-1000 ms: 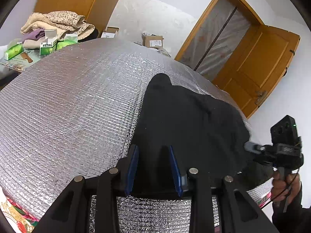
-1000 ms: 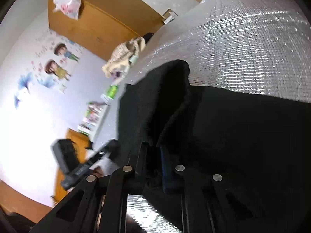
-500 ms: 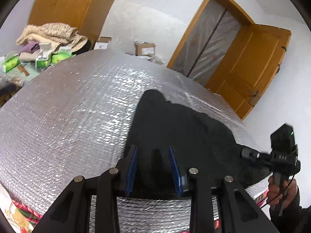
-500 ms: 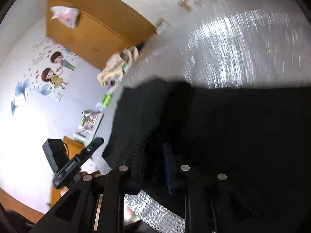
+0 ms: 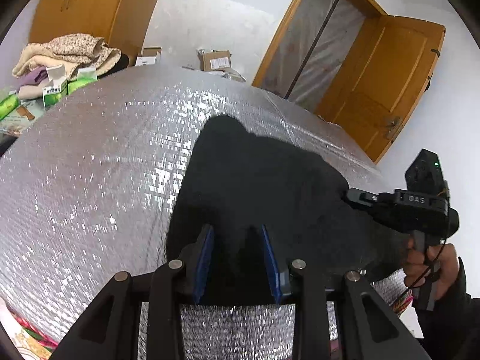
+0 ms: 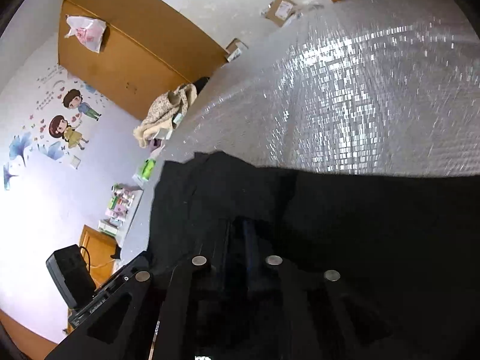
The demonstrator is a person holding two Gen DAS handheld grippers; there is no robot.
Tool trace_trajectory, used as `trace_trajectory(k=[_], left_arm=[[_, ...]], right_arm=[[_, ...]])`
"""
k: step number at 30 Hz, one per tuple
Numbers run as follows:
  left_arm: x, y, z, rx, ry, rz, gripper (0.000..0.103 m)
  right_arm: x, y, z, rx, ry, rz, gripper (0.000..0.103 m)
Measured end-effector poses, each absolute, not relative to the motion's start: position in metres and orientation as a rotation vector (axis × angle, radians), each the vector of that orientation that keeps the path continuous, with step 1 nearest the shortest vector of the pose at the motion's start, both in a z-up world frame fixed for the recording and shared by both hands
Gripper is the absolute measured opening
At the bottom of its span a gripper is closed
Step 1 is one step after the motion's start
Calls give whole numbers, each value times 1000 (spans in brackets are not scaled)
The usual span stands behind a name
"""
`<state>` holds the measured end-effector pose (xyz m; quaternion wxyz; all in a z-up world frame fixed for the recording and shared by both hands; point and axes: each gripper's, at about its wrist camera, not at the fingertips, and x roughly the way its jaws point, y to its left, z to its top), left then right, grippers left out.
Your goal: Fold clothes
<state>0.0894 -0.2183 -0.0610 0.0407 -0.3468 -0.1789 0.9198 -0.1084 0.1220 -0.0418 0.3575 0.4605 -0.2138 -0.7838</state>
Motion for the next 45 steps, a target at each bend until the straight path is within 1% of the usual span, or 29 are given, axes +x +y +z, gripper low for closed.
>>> trace_trajectory(k=[5,7,10,11,13,14,16,18,20,23,25,26,30,35,38,40,41,42,44,45], left_arm=[[50,-217,-31,-1003,-444,2863,33],[29,-216,-25,-979,-421,2867,33],[-10,-221,-38,-1097,-424,2864,33],[-22,-222,-45,-1151,-423,2861,33],[-36,-222,-57,-1208,-419,2847,33],[-42,-223,-64,-1239,-435,2834,33],[-46,-232,-76,-1260,-535,2802,33],[-43,-242,-79,-1223,-621,2788,28],[-41,-245,-79,-1216,-641,2786,26],[-27,-241,-69,-1179,-607,2817,27],[-10,-235,-57,-1111,-562,2841,28],[-2,-233,-52,-1085,-551,2845,28],[35,-217,-42,-1002,-506,2859,28],[75,-191,-49,-971,-486,2831,28],[87,-175,-63,-1040,-440,2795,28],[90,-168,-68,-1075,-431,2787,28],[94,-164,-66,-1061,-427,2783,28],[97,-161,-64,-1045,-419,2782,28],[102,-153,-59,-1016,-384,2789,29],[104,-149,-59,-1007,-365,2786,29]], right_arm=[[-124,104,-23,1124,-560,-1998,13],[-133,95,-26,1124,-557,-1996,13],[-139,95,-34,1167,-570,-2015,12],[-142,95,-40,1189,-581,-2018,8],[-148,98,-52,1234,-623,-2006,5],[-149,102,-55,1239,-639,-2004,2],[-150,107,-59,1239,-660,-2010,0],[-152,112,-64,1245,-703,-1991,0],[-153,113,-64,1241,-707,-1986,0],[-152,111,-59,1242,-678,-1993,0],[-144,114,-47,1196,-632,-2008,3],[-141,113,-44,1177,-620,-2009,7],[-111,121,-33,1100,-554,-1958,8],[-74,116,-36,1045,-402,-1956,8],[-64,107,-51,1070,-277,-1993,10],[-61,117,-46,1053,-305,-1999,10],[-57,119,-42,1034,-288,-2012,10],[-53,121,-37,1016,-272,-2024,12],[-46,122,-32,982,-236,-2032,20],[-43,122,-32,974,-222,-2031,21]])
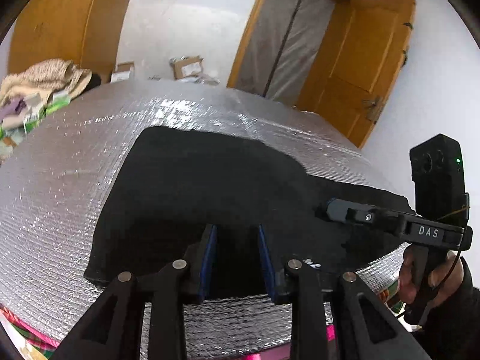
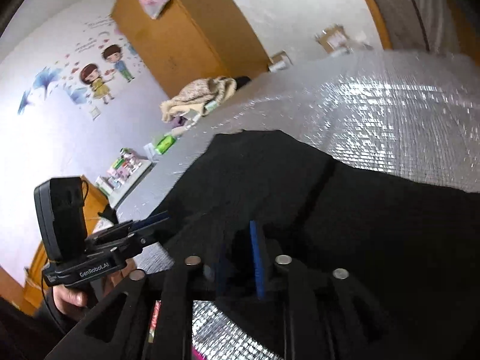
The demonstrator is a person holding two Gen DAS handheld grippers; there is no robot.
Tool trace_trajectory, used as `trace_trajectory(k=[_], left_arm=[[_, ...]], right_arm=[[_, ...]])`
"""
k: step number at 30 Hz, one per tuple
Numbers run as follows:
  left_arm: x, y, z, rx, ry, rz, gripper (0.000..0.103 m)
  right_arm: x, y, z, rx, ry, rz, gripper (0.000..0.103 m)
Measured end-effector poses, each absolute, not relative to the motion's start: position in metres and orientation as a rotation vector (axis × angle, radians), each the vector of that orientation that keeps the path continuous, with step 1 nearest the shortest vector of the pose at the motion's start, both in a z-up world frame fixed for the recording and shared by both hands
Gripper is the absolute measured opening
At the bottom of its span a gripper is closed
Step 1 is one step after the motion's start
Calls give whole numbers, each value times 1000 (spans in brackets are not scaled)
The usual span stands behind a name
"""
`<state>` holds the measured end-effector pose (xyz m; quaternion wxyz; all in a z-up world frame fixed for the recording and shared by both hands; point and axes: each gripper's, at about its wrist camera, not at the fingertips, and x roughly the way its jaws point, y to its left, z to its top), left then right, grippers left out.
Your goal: Fold clothes
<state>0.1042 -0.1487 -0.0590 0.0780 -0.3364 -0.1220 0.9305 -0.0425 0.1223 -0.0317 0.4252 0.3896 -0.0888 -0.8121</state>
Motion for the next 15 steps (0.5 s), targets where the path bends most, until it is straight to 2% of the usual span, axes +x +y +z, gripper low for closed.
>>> trace_trajectory(k=[5,9,15], left_arm=[[99,-131,-79,-1092,-286,2766,30],[102,-126,-83,-1056,-231,2801,30],[104,-128,-88,-1020,-288,2815,30]], right_arm=[[-34,121,-47,999,-153,-2072,22],[-36,120,-53,1005,-123,-2105,25],[-33,119,-57,981,-117,-2125,25]])
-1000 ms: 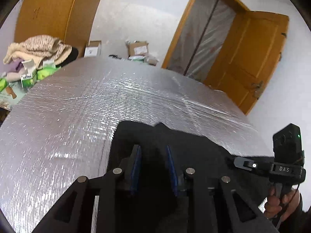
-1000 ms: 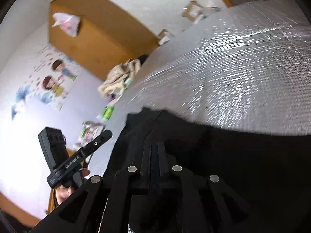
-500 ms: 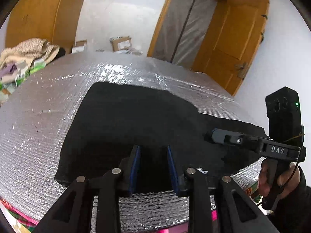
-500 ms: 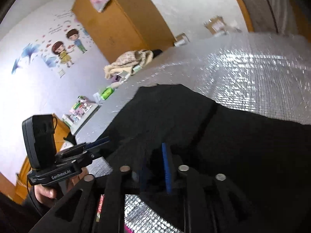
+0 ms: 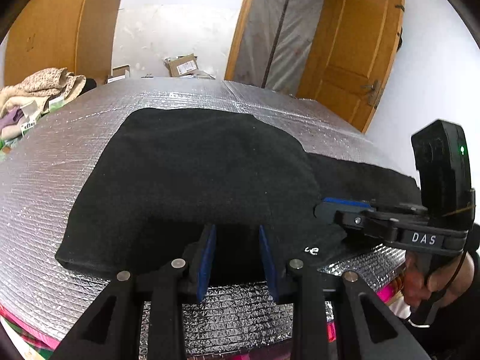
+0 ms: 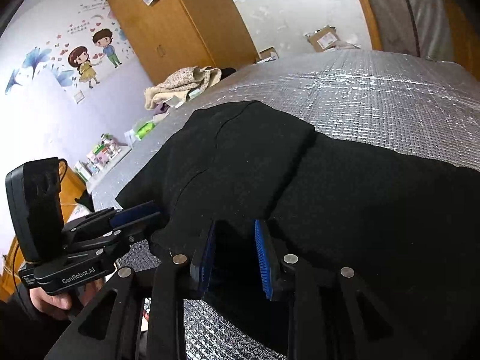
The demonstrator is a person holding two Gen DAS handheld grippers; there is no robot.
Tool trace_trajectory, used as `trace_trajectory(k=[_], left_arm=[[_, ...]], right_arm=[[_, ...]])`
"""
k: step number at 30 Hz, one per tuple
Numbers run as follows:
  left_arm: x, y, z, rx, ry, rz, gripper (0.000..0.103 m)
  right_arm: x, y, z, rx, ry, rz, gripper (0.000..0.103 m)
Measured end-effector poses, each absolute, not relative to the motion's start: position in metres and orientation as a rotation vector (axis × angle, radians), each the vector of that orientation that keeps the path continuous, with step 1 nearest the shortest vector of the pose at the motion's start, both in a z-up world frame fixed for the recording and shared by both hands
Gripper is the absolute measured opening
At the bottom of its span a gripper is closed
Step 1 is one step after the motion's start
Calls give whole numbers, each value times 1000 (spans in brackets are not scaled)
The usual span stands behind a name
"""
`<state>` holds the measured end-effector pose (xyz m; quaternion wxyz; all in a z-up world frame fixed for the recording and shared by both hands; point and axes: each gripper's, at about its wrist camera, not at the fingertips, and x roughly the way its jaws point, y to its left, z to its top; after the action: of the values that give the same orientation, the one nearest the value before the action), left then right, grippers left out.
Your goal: Fold clothes
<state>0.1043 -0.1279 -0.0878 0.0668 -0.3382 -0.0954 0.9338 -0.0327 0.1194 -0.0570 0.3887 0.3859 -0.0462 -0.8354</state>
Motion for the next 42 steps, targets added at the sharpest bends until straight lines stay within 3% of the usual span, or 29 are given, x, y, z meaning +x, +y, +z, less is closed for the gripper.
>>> trace_trajectory(k=[9,16,26,38,42], left_arm=[[107,-144,-71,-1020,-328,2808,30],[110,-147,-53,-940,-365,2822,30],[81,-97,-69,-1013,-265,2676,30],[82,-105,-70,-995,-265,2693,30],[88,-126,-59,-949,-274,2779,30]], right_arm=[[-22,141,-40,955,-144,-2164,26],[-22,197,-42,988,-267,-2242,26],[-29,251,-42,1018,-378,-2360,26],[-25,279,-51,1030,-449,-2376,26],[-26,285,-44,1016,-532,-2341,31]])
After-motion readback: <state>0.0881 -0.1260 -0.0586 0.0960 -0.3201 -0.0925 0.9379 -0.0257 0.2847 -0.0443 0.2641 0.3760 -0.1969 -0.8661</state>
